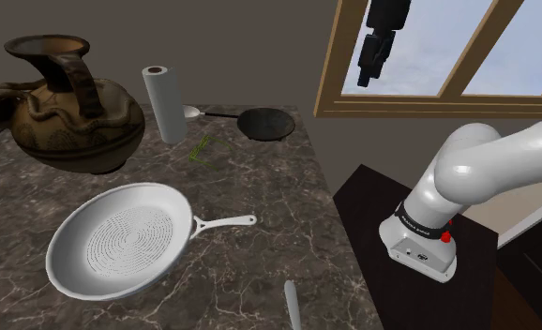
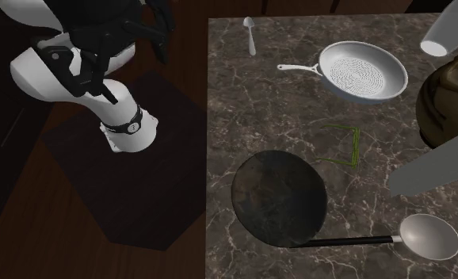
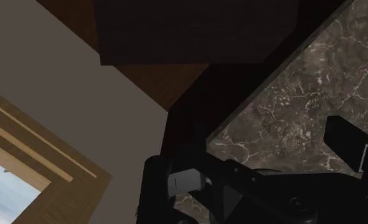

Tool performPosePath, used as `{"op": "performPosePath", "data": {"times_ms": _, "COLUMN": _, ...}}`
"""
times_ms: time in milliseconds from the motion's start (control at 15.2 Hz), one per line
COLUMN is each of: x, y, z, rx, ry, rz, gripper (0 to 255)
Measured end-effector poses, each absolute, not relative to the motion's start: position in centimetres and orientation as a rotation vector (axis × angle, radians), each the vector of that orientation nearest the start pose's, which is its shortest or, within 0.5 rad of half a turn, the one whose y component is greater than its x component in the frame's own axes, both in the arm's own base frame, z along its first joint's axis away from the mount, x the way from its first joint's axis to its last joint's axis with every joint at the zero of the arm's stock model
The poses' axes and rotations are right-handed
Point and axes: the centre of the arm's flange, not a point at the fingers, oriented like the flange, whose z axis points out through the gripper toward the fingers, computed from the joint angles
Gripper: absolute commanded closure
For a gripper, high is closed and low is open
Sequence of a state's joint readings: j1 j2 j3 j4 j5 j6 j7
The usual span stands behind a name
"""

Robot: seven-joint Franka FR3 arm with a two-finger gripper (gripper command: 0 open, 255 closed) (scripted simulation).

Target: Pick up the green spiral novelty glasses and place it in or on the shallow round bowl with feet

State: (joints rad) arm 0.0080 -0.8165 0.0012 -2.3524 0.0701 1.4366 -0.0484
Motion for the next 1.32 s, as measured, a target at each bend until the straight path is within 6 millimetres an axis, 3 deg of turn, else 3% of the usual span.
{"op": "performPosePath", "data": {"times_ms": 198, "x": 29.6, "y": 1.9, "z": 58.5, "rx": -3.069, "ry": -0.115, "rz": 0.166, "gripper": 0}}
{"op": "performPosePath", "data": {"times_ms": 792, "x": 39.9, "y": 8.3, "z": 54.5, "rx": -3.083, "ry": -0.25, "rz": 0.281, "gripper": 0}}
{"op": "performPosePath", "data": {"times_ms": 1320, "x": 48.8, "y": 15.1, "z": 49.2, "rx": -3.086, "ry": -0.376, "rz": 0.387, "gripper": 0}}
